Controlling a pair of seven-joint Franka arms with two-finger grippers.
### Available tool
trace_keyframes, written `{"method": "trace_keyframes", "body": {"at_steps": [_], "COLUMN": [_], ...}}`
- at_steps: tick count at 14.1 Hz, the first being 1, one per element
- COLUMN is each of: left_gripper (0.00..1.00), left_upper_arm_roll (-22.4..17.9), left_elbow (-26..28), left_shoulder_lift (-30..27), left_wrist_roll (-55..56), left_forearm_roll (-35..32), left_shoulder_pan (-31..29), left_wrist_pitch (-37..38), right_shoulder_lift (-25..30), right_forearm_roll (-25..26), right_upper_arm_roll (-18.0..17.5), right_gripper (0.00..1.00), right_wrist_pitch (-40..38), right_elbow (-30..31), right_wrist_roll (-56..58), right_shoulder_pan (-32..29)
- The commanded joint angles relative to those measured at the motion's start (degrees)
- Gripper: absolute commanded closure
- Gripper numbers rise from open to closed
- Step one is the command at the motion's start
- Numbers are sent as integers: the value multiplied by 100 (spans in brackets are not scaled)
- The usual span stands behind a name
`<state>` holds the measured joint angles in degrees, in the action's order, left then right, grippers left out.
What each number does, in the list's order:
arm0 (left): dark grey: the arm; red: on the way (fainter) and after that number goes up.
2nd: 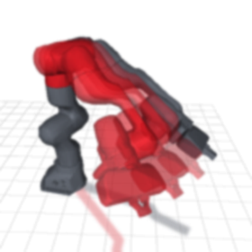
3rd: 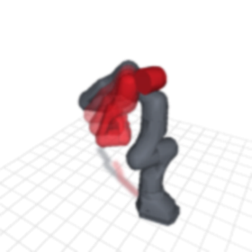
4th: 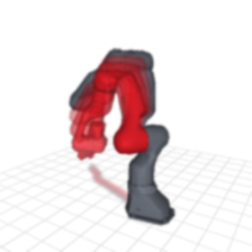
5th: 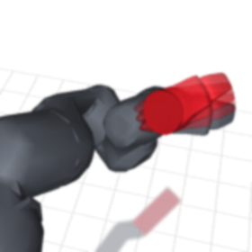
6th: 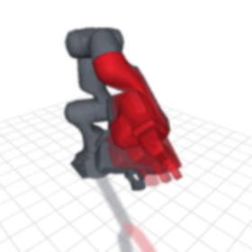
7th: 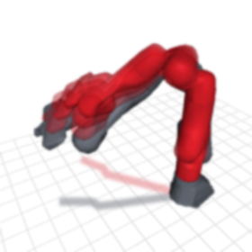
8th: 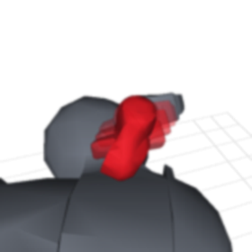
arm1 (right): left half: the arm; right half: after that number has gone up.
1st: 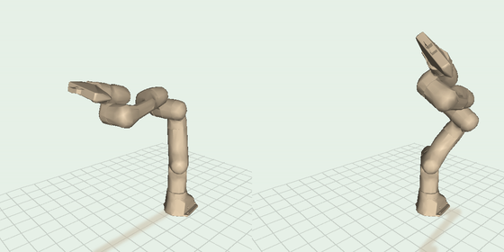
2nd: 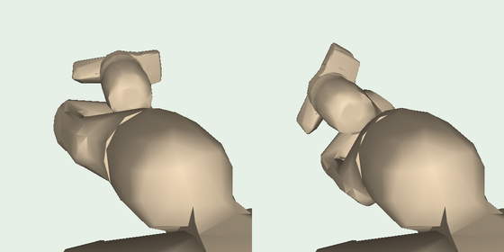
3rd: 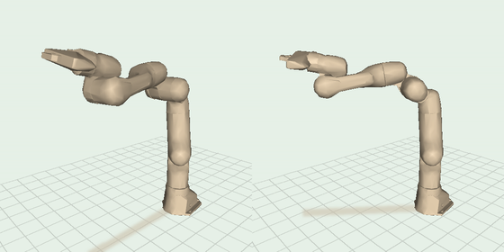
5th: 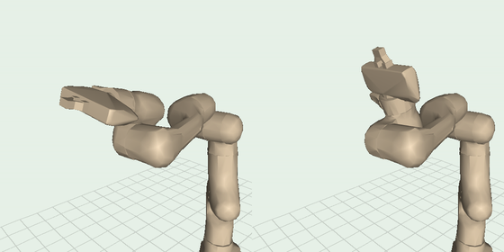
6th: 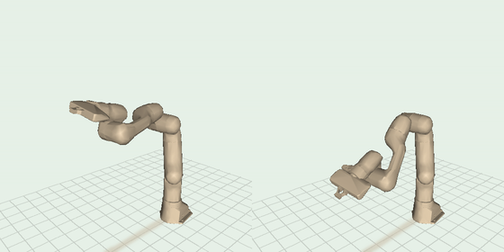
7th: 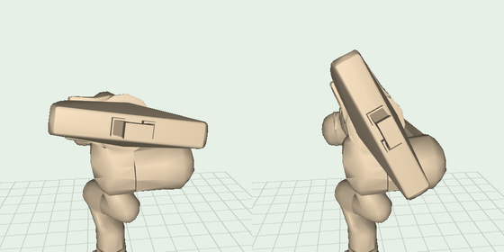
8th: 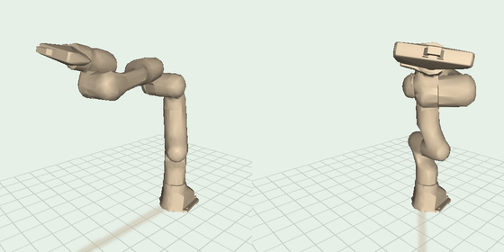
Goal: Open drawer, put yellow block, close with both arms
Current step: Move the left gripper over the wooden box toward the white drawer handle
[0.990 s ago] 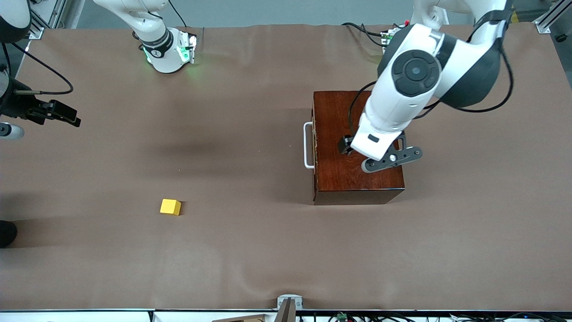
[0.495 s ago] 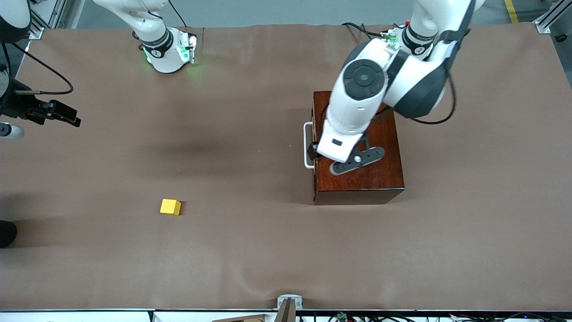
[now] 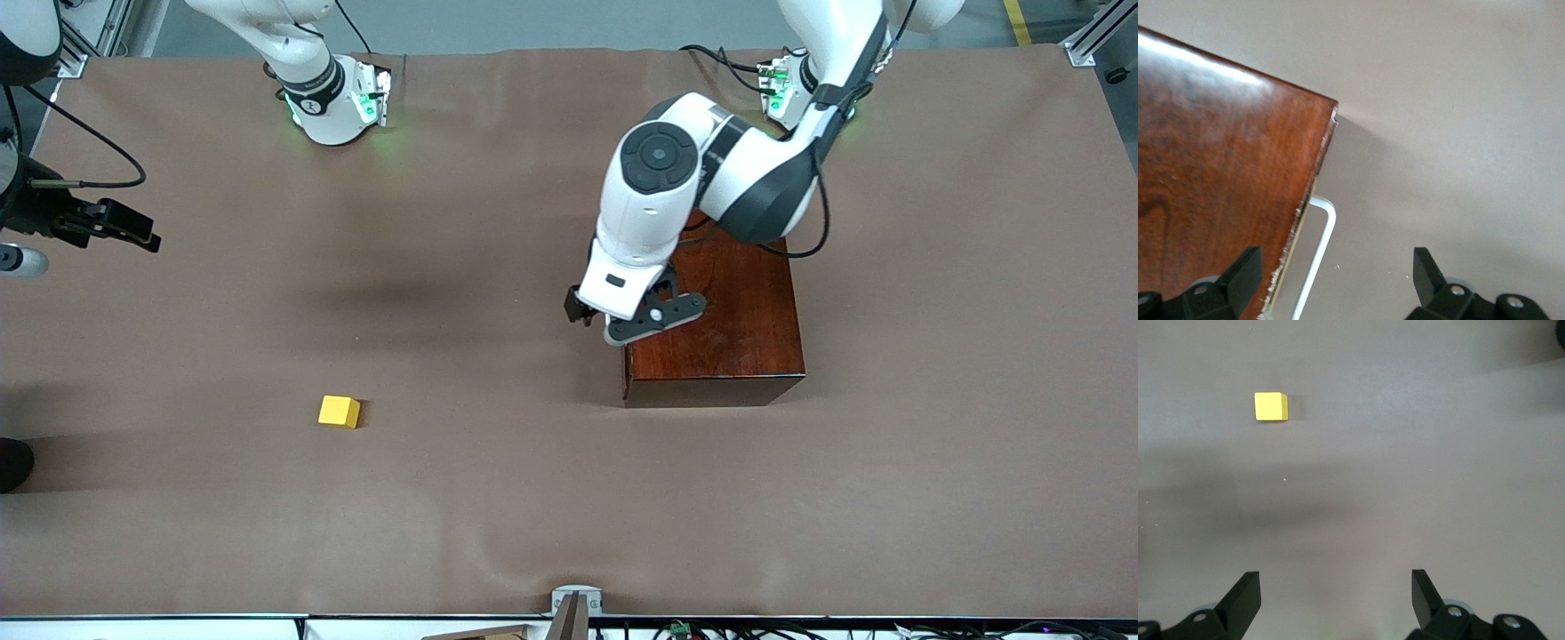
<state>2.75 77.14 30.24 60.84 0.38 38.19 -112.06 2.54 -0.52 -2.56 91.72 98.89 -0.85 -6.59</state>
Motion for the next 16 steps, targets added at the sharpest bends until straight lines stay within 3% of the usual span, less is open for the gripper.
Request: {"method": "trace_keyframes", "body": {"at_steps": [1, 16], "left_gripper": [0, 0], "left_upper_arm_roll": [-73, -65], "left_elbow": [-164, -164], "left_shoulder_lift": [131, 465], "left_wrist_roll": [104, -10], "left_forearm_roll": [-38, -197], "left_shoulder_pan": [154, 575], "left_wrist_pitch": [-70, -87], "right_shoulder_lift": [36, 36], "right_forearm_roll": [8, 8], "right_upper_arm_roll": [-87, -87], "right_gripper": [0, 0], "right_wrist_pitch": [-22, -22], "right_elbow": [25, 34], "right_wrist_roll": [33, 33], "right_shoulder_pan": [-132, -132]}}
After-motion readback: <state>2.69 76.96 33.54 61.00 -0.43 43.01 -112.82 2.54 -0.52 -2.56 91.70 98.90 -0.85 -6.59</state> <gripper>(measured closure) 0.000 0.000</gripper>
